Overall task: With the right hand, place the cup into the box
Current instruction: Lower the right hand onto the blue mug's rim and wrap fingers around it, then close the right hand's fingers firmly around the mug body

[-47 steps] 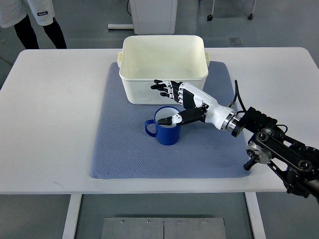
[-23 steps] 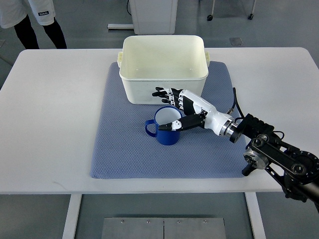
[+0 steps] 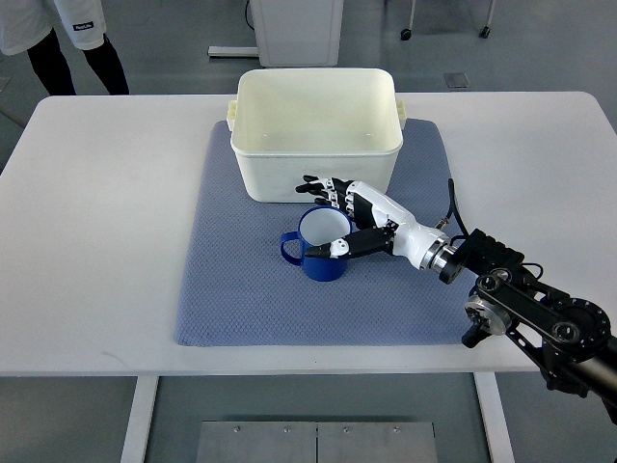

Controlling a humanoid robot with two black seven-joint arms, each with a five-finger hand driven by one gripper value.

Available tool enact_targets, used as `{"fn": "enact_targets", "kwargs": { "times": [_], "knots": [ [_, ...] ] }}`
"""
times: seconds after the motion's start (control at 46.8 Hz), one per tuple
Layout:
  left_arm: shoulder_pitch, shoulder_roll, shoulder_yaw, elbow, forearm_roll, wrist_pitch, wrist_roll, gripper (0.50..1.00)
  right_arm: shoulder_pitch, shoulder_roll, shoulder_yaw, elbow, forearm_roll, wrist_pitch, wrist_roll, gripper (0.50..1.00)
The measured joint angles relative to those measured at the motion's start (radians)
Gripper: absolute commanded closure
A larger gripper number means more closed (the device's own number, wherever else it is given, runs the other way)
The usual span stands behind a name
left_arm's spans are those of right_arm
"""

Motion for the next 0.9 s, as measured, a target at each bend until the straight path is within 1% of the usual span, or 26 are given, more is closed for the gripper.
{"fn": "enact_targets", "kwargs": {
  "times": [0.385,0.897],
  "knots": [
    [0.000,0.000,0.000,0.000,0.000,0.000,0.000,0.500,0.000,0.019,-0.022,-0.015,0.000,-0.006,0.013,0.502],
    [0.000,0.000,0.000,0.000,0.000,0.000,0.000,0.500,0.000,0.045,-0.022,-0.066,0.001,-0.005,0.015,0.507]
  ]
}}
